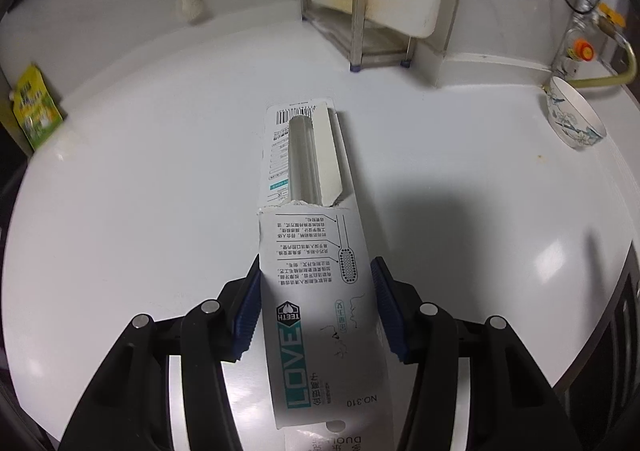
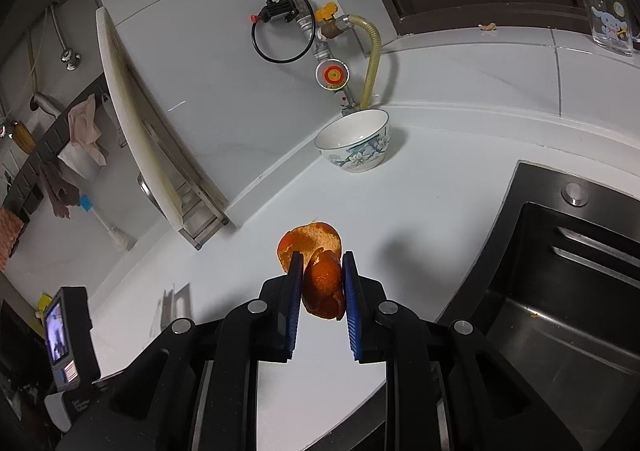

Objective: Collect trash
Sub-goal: 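Carry the box and peel over the bin and open both tools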

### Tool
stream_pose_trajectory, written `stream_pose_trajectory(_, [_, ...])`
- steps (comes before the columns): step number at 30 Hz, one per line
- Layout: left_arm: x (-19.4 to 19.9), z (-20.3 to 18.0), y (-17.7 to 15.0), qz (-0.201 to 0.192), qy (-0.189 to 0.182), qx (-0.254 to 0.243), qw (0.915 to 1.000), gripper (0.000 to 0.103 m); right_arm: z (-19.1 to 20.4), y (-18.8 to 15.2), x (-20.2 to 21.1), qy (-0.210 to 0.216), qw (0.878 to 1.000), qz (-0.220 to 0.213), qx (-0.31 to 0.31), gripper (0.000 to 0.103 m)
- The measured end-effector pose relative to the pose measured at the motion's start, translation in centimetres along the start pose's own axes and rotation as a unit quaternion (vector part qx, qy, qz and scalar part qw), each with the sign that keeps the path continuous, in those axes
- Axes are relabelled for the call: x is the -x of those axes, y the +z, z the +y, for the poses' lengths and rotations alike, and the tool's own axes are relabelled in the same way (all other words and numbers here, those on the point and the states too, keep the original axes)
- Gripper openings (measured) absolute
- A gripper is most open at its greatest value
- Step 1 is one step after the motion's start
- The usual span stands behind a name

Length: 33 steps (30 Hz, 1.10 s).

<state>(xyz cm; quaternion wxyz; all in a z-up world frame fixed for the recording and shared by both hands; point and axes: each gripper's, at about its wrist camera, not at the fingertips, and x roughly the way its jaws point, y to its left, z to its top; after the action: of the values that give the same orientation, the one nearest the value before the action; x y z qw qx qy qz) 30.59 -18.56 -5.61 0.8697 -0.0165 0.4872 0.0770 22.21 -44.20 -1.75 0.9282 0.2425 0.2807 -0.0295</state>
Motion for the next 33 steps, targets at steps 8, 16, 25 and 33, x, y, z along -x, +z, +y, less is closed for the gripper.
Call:
stream_pose_trajectory(8, [4.0, 2.2, -1.4, -0.060, 0.002, -0.049, 0.9970, 0.051, 0.8, -0.6, -0.6, -0.004, 1.000, 0.009, 0.014, 0.019])
stream_pose_trajectory(16, [7.0, 6.1, -2.3, -0.100, -0.022, -0.057, 0.9931, 0.051, 3.7, -2.9, -1.0, 0.010, 0.998, 0.032, 0.044, 0.019])
stream_pose_trajectory(25, [8.8, 11.1, -5.2, -0.112, -0.036, -0.059, 0.9912, 0.051, 9.0, -7.3, 0.7, 0.050, 0.993, 0.052, 0.094, 0.019])
stream_pose_trajectory(33, [11.1, 15.0, -9.2, -0.118, -0.056, -0.059, 0.9897, 0.051, 11.6, -10.7, 6.1, 0.068, 0.989, 0.054, 0.116, 0.019])
